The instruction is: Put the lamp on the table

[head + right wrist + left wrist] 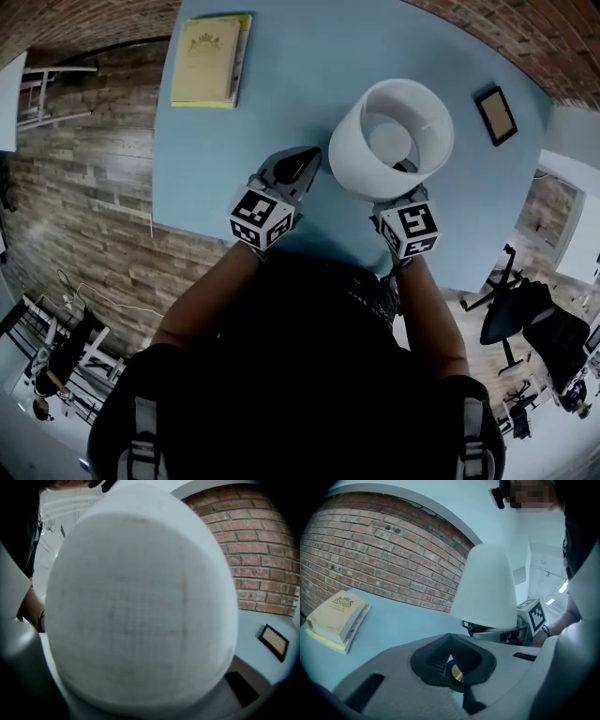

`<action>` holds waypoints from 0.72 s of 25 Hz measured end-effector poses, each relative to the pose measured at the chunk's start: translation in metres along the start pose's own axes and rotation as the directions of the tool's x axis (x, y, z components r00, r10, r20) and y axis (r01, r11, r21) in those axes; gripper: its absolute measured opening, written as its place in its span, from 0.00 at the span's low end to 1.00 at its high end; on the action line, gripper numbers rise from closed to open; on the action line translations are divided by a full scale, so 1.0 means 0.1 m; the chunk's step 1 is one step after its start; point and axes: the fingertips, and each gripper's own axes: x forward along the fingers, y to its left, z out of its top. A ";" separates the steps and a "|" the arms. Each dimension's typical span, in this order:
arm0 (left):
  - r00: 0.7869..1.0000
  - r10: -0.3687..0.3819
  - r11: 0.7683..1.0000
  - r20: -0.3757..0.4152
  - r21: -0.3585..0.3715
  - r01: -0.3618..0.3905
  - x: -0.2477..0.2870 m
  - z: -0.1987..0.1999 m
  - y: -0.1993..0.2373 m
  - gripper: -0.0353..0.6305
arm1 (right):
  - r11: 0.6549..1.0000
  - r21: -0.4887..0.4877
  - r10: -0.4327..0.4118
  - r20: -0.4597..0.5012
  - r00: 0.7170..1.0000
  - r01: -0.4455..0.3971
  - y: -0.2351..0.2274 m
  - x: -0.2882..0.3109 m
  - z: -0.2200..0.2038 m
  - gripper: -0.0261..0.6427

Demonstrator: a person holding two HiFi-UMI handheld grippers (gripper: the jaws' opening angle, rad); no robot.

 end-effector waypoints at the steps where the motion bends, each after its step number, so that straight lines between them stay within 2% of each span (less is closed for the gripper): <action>1: 1.000 0.001 1.000 0.005 -0.007 -0.001 0.00 0.00 0.00 0.07 | 1.000 -0.002 0.004 -0.003 1.000 -0.004 0.00 0.01 -0.01 0.22; 18: 1.000 -0.011 1.000 0.019 -0.016 0.011 -0.02 0.02 -0.06 0.07 | 1.000 0.016 0.013 0.018 1.000 -0.013 0.02 -0.05 -0.09 0.22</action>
